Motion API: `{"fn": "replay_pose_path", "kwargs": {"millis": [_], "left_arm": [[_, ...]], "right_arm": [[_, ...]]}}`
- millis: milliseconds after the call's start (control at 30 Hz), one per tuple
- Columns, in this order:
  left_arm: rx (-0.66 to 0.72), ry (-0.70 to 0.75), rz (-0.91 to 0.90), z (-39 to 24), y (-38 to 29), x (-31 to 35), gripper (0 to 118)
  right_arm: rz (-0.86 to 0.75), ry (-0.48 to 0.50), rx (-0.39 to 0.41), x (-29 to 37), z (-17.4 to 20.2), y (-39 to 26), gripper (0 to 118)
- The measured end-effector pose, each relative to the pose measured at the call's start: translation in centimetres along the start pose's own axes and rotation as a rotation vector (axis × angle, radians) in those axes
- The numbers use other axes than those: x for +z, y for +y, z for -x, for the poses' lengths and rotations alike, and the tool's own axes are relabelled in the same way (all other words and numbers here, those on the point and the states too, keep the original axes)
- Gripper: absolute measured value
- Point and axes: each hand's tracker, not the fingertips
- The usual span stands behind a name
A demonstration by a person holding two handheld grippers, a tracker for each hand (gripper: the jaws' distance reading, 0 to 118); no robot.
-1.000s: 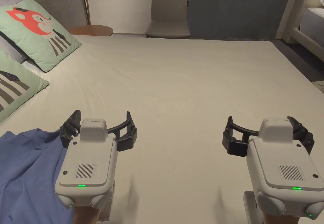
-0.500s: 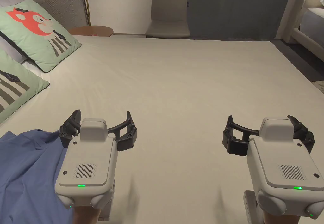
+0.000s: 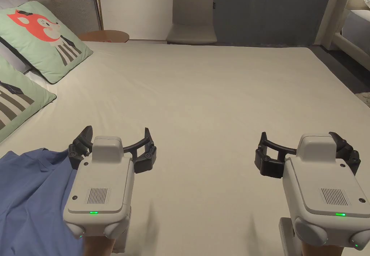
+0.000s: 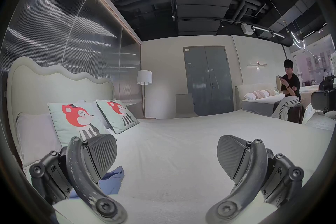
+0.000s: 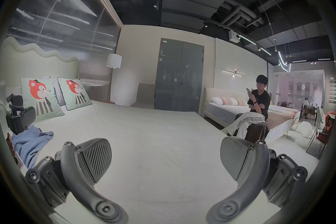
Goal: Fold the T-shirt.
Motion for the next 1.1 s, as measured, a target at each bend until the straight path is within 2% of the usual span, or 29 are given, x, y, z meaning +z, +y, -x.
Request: {"fn": "replay_pose_path", "kwargs": {"millis": [667, 700, 733, 800, 833, 867, 900, 933, 1033, 1100], "left_arm": [[0.015, -0.001, 0.003, 0.2, 0.2, 0.0, 109], [0.025, -0.002, 0.006, 0.2, 0.2, -0.1, 107], [0.039, -0.01, 0.008, 0.4, 0.3, -0.1, 99], [0.053, -0.029, -0.004, 0.5, 0.3, 0.1, 65], [0.052, -0.036, -0.011, 0.5, 0.4, 0.2, 55], [0.046, -0.044, -0.008, 0.4, 0.6, 0.2, 55], [0.031, -0.037, -0.005, 0.2, 0.7, 0.1, 13], [0.013, -0.019, -0.002, 0.0, 0.8, 0.0, 1], [0.012, -0.042, -0.009, -0.1, 0.7, -0.3, 0], [-0.003, -0.036, -0.011, -0.3, 0.6, -0.2, 0]], "right_arm": [[-0.002, -0.01, 0.012, -0.1, 0.2, 0.0, 118], [-0.003, -0.011, 0.021, -0.1, 0.3, 0.1, 118], [-0.006, -0.01, 0.026, -0.1, 0.4, 0.1, 115], [-0.01, 0.0, 0.026, 0.0, 0.5, 0.2, 88], [-0.014, 0.002, 0.024, 0.1, 0.6, 0.2, 79], [-0.013, -0.003, 0.028, 0.1, 0.7, 0.2, 79], [-0.006, -0.016, 0.039, -0.1, 0.9, 0.2, 36], [-0.001, -0.014, 0.04, -0.3, 0.9, 0.2, 3], [0.007, 0.005, 0.002, -0.1, 0.9, 0.4, 1], [-0.001, -0.007, 0.011, 0.0, 1.3, 0.6, 1]]}}
